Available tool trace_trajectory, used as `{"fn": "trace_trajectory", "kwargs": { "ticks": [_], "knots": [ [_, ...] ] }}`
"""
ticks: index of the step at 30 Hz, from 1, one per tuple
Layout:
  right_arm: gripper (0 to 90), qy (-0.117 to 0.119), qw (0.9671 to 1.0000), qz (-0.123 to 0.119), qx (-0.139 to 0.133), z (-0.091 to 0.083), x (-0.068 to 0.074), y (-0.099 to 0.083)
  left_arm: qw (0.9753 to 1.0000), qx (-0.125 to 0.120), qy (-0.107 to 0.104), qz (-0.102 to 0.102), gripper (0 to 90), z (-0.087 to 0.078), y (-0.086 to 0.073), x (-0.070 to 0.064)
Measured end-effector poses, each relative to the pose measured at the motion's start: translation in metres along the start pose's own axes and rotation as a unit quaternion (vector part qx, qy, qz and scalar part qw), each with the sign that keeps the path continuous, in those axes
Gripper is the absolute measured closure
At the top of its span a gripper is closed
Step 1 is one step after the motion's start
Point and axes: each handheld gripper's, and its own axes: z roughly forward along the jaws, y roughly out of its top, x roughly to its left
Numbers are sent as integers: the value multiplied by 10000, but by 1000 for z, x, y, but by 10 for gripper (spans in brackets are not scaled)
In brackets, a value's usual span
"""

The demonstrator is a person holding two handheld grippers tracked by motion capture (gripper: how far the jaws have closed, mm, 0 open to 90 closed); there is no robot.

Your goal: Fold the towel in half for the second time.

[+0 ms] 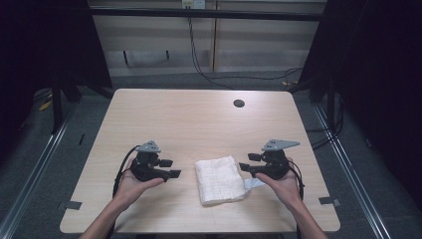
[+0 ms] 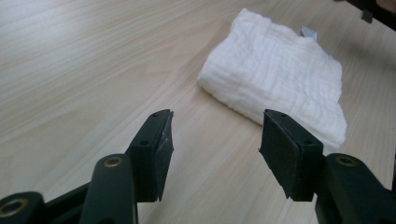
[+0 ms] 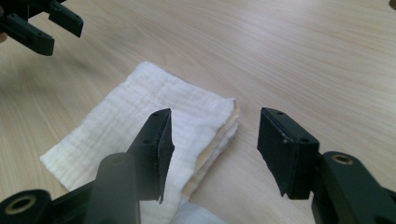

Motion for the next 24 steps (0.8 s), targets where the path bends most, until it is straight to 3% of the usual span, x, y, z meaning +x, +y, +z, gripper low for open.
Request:
{"fn": "trace_trajectory", "kwargs": {
  "ticks": [11,16,22,24],
  "knots": [
    [439,-195,9993,117,-286,-31,-10,-6,9992,-315,216,-79,382,-34,-20,6],
    [417,-334,9980,189,-496,-48,-16,-16,9976,-407,474,-284,347,-49,-32,12],
    [384,-534,9968,232,-551,-66,-11,-29,9962,-463,668,-303,297,-66,-46,7],
    [376,-639,9958,237,-608,-76,-7,-34,9945,-561,816,-332,293,-73,-52,4]
  ]
}}
